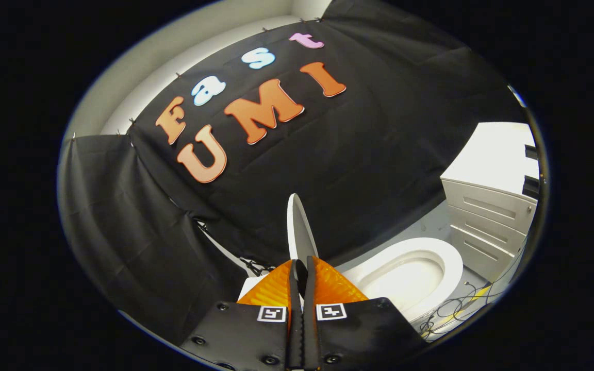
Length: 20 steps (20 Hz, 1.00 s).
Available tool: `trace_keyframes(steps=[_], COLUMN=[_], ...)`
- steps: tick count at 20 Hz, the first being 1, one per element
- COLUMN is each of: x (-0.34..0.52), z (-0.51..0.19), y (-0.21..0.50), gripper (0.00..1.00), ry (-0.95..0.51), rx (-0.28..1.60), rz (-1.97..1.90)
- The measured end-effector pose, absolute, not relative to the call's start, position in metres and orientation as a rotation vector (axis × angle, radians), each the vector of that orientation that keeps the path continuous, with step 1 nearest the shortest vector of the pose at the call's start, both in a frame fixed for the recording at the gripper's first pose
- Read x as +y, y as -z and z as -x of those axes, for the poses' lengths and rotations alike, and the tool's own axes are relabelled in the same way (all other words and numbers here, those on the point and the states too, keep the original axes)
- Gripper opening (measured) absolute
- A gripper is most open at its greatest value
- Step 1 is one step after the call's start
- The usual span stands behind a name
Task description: Open the toilet lid.
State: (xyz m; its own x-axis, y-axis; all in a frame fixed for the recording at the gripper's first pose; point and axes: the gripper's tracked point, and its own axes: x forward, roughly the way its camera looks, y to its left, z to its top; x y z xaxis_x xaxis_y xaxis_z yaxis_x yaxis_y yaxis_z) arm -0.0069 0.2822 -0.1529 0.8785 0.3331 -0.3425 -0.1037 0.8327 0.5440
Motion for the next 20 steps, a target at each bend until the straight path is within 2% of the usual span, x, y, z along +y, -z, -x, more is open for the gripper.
trace_keyframes(steps=[20], x=[0.415], z=[0.044], y=[0.133], gripper=[0.08], ry=[-0.306], rx=[0.418], rz=[-0.218])
